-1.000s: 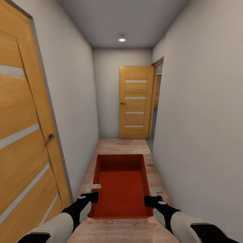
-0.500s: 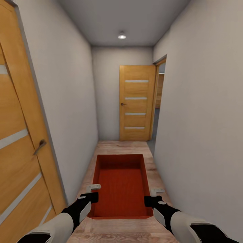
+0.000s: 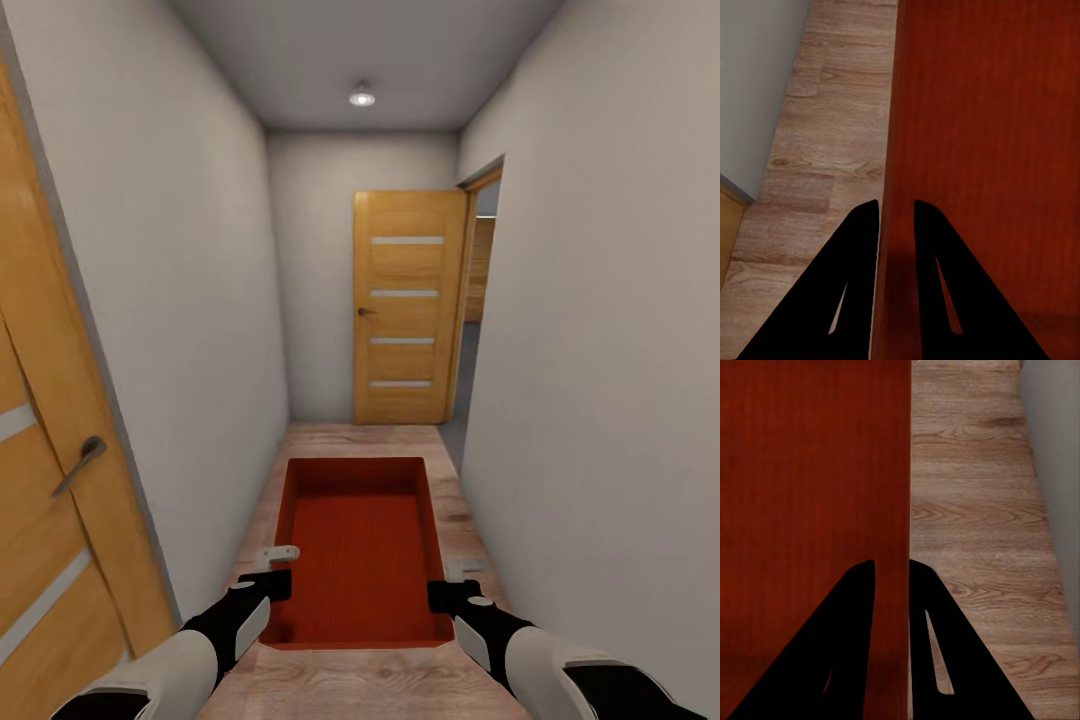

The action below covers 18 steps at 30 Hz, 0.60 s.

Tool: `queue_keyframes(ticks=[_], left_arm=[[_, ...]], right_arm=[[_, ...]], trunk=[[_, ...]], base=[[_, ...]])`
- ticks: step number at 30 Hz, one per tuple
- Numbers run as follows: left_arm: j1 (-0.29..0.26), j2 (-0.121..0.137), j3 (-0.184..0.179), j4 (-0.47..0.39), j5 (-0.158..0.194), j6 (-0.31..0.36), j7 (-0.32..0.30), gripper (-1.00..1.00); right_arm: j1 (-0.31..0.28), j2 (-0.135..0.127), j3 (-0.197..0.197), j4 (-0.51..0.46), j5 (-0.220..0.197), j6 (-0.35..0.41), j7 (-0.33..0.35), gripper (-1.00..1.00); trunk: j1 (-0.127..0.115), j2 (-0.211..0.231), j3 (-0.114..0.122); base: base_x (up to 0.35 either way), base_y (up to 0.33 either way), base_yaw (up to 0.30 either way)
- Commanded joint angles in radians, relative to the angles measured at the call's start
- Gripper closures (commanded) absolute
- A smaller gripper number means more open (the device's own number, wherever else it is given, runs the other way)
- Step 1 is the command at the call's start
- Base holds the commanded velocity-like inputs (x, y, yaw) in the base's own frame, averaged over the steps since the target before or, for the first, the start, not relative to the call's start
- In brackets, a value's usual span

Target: Move the two storage containers from the living room to the garage. In the garage, place one container on the floor and stack the other container on top of it (either order is fine).

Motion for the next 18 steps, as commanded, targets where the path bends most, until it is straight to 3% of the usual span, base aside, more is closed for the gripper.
queue_keyframes(ticks=[1,18], left_arm=[[0.000,0.023,0.046,-0.003,-0.006,0.006,0.015,1.00],[0.000,0.026,0.046,-0.003,-0.006,0.007,0.015,1.00]], right_arm=[[-0.001,-0.007,-0.008,0.001,-0.004,-0.006,-0.006,1.00],[-0.001,-0.007,-0.009,0.001,-0.004,-0.006,-0.006,1.00]], trunk=[[0.001,-0.001,0.000],[0.001,-0.001,0.000]], base=[[0.324,0.000,0.000],[0.324,0.000,0.000]])
